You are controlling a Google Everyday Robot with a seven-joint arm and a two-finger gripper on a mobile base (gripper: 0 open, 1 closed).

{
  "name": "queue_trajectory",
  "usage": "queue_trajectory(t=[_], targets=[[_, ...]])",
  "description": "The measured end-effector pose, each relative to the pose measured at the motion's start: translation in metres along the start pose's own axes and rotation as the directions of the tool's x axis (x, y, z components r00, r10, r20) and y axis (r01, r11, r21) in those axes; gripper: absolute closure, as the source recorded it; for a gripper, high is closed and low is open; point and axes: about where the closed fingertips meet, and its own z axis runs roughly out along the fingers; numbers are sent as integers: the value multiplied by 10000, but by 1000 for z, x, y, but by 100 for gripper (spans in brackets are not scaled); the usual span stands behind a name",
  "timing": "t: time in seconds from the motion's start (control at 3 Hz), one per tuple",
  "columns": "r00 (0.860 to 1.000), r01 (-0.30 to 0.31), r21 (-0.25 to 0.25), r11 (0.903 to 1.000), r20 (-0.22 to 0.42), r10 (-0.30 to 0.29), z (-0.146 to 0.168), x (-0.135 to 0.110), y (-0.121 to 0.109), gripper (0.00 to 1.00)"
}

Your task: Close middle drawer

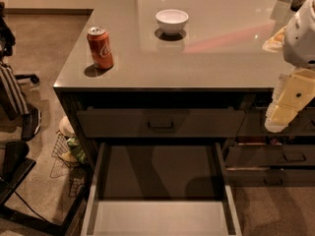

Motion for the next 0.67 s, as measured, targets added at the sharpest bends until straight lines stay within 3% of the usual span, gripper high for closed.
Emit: queue_trajectory(t=[0.67], targets=[[9995,-170,227,9996,254,165,2,13,9,0]])
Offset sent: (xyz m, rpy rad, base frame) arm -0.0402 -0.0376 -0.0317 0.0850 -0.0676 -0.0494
